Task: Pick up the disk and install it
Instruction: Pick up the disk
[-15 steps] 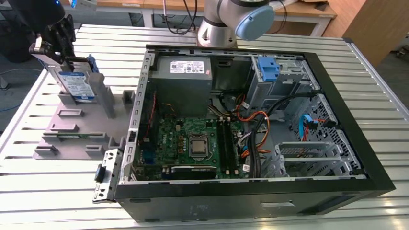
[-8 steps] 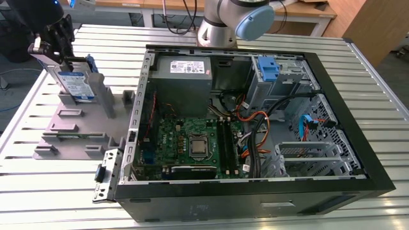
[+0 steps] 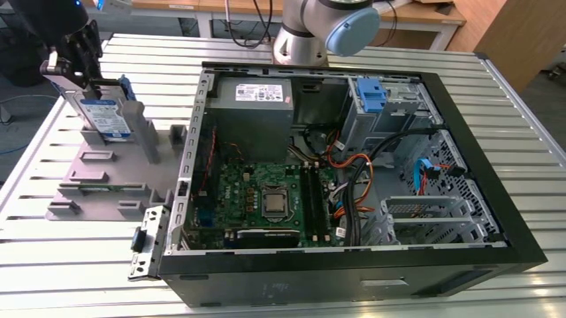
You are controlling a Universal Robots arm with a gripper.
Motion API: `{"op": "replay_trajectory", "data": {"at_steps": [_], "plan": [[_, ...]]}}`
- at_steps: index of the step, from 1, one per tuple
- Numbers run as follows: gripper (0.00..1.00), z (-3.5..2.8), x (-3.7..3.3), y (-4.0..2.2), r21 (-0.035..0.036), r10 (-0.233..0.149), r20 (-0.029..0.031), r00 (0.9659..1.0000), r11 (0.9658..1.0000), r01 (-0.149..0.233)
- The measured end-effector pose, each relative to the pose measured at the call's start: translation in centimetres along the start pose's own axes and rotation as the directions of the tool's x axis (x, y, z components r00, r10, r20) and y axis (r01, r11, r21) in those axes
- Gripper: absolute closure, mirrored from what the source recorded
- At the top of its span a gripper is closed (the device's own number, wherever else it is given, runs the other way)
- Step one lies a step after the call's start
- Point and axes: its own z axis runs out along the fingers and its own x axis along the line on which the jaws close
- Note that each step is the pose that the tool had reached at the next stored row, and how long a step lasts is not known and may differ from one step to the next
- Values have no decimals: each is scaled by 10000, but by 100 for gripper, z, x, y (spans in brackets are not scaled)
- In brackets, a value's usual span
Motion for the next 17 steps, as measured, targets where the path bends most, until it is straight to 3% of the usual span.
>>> {"op": "replay_trajectory", "data": {"at_steps": [17], "plan": [[65,-2,0,-1,-6,-121,-4,9999,9999,121]]}}
